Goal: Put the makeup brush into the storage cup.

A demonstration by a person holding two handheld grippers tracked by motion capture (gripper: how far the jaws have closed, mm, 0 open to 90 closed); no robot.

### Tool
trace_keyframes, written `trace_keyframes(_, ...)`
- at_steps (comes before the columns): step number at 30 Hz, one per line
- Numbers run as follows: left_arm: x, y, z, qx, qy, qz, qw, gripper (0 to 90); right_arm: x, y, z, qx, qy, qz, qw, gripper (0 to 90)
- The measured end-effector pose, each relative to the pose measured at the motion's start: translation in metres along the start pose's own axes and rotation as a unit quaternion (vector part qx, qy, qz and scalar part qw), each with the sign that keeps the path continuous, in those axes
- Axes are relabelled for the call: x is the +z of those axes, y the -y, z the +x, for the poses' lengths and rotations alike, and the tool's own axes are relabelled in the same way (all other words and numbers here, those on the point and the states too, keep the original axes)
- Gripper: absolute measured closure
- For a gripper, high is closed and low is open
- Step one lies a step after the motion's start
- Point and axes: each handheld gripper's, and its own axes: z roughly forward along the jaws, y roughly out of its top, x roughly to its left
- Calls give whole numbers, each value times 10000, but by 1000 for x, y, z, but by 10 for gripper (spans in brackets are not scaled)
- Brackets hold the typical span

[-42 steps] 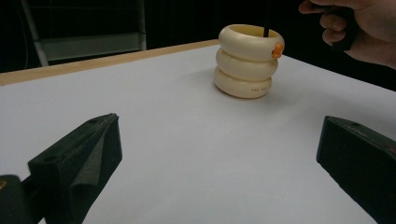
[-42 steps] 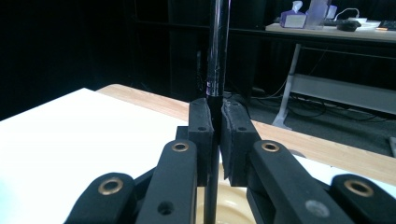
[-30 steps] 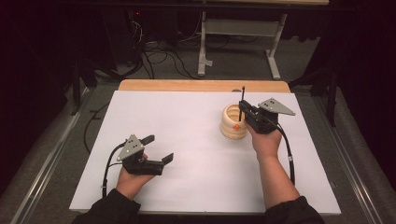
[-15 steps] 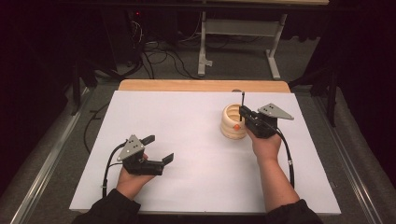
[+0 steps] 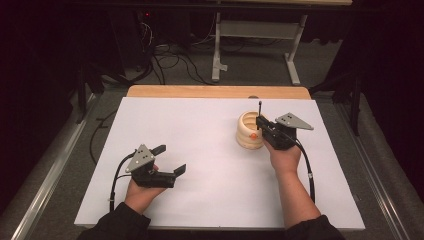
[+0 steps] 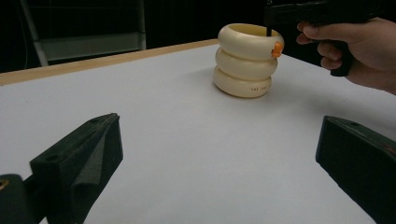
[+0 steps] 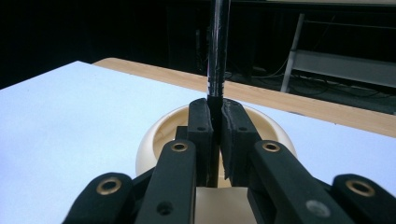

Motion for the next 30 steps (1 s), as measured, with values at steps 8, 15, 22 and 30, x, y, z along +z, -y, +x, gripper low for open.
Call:
trace_keyframes(8, 0, 0, 0, 1, 1, -1, 10000, 11, -2, -2, 0, 51, -4, 1, 10000, 738)
trace_keyframes(15, 0, 0, 0, 2, -1, -5, 10000, 11, -5, -3, -1, 43, 15, -5, 10000, 661)
trace_keyframes(22, -1, -1, -1, 15, -7, 4, 10000, 11, -10, -5, 3, -29, -78, 24, 10000, 598)
trace_keyframes(30, -1, -1, -1, 22, -14, 10, 10000, 12, -18, -6, 8, -49, -191, 67, 9998, 461)
